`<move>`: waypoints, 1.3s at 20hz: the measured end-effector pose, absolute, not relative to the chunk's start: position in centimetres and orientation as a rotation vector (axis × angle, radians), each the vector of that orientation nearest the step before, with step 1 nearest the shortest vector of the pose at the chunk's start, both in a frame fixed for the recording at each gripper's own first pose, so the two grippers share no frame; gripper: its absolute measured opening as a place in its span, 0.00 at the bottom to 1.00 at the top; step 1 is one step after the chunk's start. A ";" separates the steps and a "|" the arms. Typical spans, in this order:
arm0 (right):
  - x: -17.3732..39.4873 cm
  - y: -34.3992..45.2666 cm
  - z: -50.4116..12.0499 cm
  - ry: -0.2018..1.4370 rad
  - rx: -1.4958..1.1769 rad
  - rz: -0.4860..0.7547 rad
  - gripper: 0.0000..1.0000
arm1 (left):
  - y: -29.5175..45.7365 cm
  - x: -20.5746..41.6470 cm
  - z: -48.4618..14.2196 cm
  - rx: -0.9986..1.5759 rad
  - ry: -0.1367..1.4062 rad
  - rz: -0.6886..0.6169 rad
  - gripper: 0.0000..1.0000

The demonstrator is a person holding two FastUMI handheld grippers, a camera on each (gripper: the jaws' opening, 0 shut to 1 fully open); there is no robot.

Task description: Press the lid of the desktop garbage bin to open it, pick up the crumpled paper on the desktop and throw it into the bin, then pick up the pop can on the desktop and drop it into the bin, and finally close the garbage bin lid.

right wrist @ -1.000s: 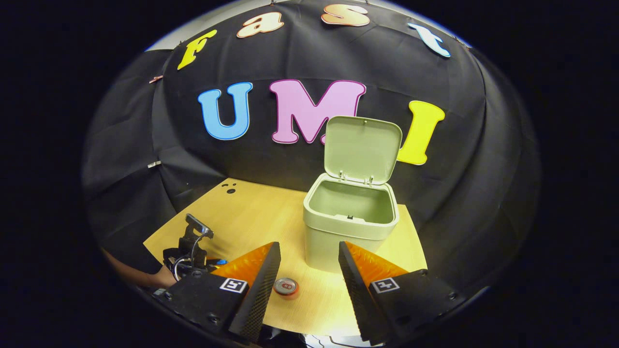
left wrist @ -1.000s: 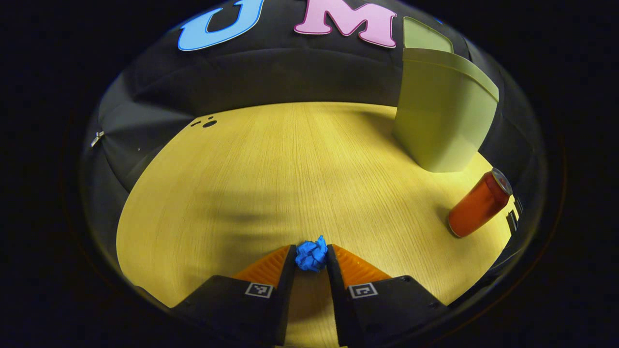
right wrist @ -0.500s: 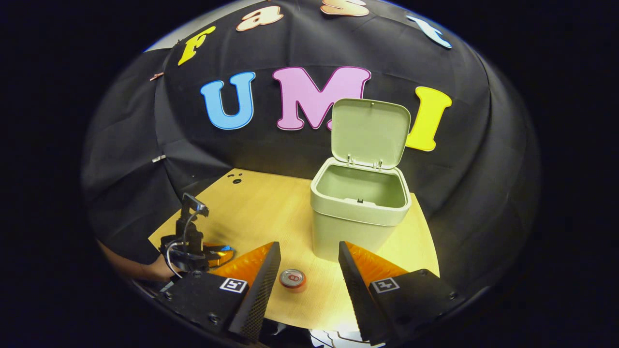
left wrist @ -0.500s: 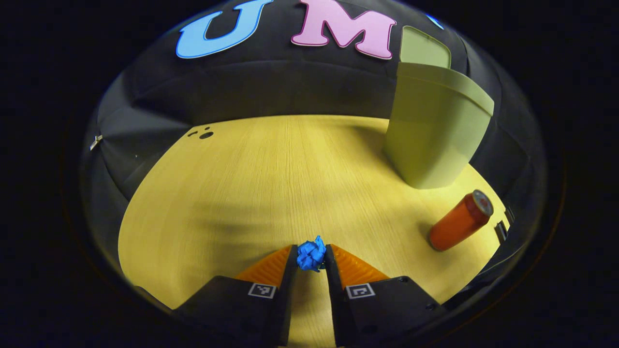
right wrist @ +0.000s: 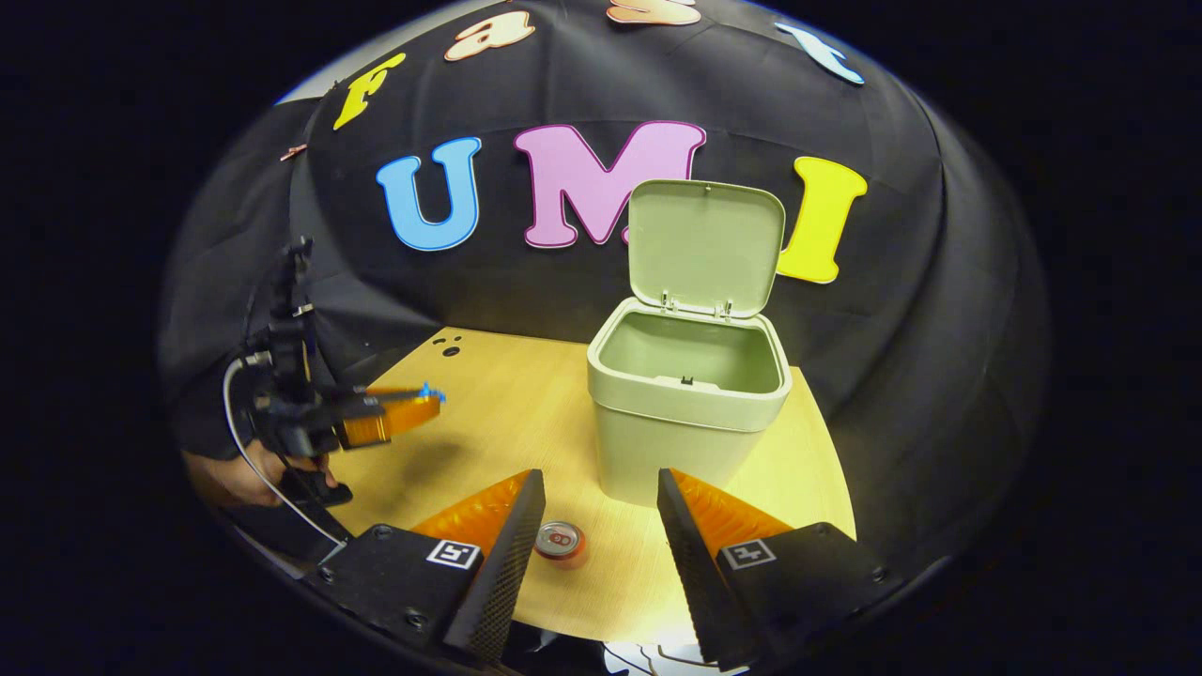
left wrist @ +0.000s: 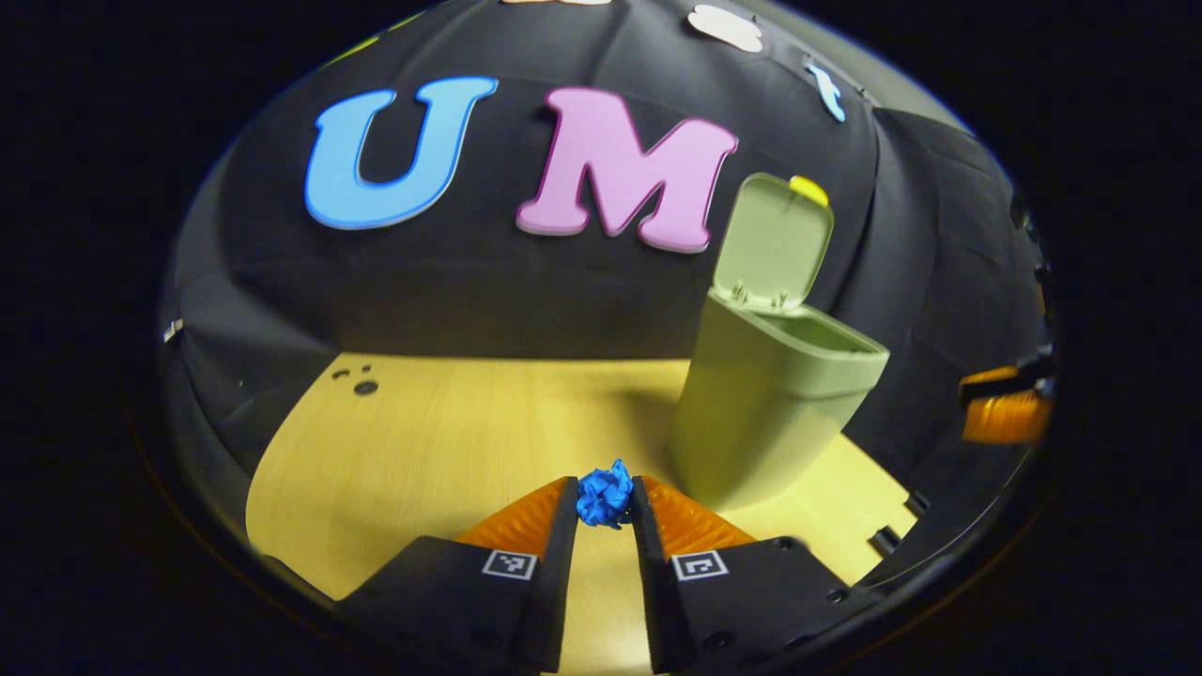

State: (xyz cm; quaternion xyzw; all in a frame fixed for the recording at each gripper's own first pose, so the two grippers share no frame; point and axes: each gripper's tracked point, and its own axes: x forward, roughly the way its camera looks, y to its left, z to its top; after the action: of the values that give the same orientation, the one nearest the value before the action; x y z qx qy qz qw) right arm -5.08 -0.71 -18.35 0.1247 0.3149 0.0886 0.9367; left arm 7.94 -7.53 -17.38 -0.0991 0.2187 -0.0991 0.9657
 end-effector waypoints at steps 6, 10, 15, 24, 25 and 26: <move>-5.7 -0.3 -19.3 0.665 0.279 0.181 0.77 | -13.0 13.1 -8.2 -0.238 0.272 -0.344 0.38; -6.0 -0.4 -19.7 0.670 0.283 0.170 0.77 | -17.5 15.7 -6.9 -0.202 0.242 -0.445 0.38; -6.6 -0.2 -20.1 0.682 0.309 0.154 0.77 | -22.6 17.7 -6.2 -0.166 0.227 -0.546 0.40; -8.9 -1.1 -21.0 0.723 0.339 0.083 0.75 | -27.3 19.7 -8.8 -0.156 0.270 -0.633 0.38; -9.2 -1.2 -20.9 0.722 0.332 0.076 0.76 | -27.6 19.9 -9.0 -0.154 0.274 -0.633 0.38; -9.4 -1.2 -20.7 0.721 0.328 0.073 0.76 | -27.9 20.2 -9.3 -0.153 0.279 -0.634 0.36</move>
State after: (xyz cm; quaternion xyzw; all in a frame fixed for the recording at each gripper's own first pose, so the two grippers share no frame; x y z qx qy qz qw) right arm -9.44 -1.18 -20.66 0.1596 0.3513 0.0357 0.9219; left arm 20.22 -27.86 -9.32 -0.0751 0.1368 -0.3102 0.9378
